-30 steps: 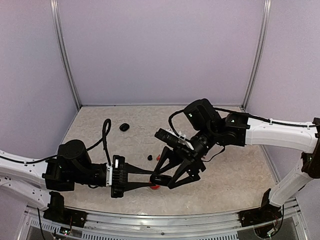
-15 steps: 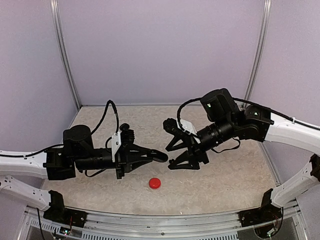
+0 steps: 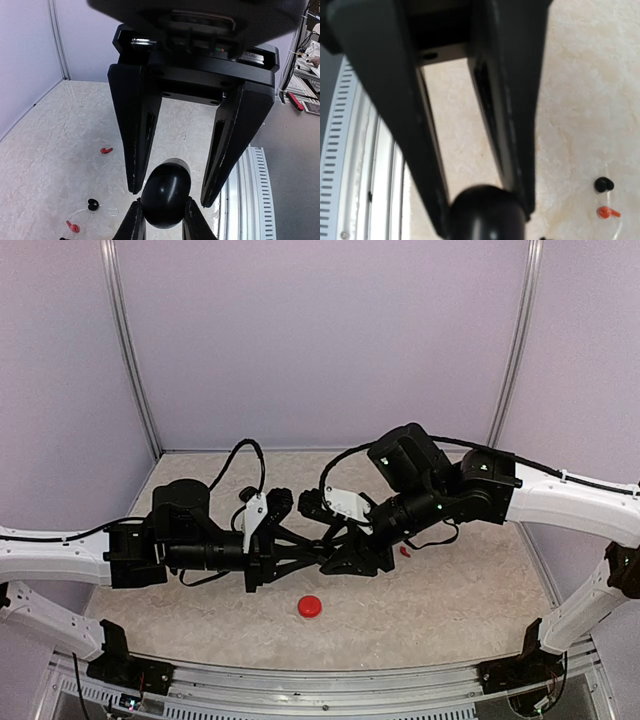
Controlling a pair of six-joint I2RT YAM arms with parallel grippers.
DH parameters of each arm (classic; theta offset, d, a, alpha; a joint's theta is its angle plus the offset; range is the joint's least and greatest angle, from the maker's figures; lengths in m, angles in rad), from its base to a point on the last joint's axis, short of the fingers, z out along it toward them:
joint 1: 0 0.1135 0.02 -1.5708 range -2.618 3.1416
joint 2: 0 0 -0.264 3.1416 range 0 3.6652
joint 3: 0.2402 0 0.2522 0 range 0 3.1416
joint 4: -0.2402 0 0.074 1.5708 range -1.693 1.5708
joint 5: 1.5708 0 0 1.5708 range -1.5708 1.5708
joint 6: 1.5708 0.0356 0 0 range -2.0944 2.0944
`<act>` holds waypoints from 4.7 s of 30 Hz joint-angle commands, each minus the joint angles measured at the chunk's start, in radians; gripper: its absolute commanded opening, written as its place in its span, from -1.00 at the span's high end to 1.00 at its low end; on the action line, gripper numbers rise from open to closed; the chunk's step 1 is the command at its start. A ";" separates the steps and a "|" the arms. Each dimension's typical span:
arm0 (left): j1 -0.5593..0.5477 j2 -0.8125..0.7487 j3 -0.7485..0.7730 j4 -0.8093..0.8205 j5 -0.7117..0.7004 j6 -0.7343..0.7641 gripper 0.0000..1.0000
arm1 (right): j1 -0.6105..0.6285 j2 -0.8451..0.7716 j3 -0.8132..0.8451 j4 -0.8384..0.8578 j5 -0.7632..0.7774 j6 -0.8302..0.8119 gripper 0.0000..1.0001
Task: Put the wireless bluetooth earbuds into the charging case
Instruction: Pass from the left arm to the right, then pass from the right arm to the left, then pass from the left arm to the right
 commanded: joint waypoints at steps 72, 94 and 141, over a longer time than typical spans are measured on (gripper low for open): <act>-0.043 -0.169 -0.168 0.479 -0.045 -0.097 0.90 | -0.030 -0.101 -0.304 0.981 -0.334 0.329 0.54; -0.046 -0.132 0.070 -0.238 0.019 0.024 0.90 | -0.028 -0.171 -0.171 0.229 -0.215 0.115 -0.17; -0.039 0.071 0.184 -0.297 0.137 0.036 0.77 | -0.005 -0.131 -0.236 0.239 -0.239 0.136 0.57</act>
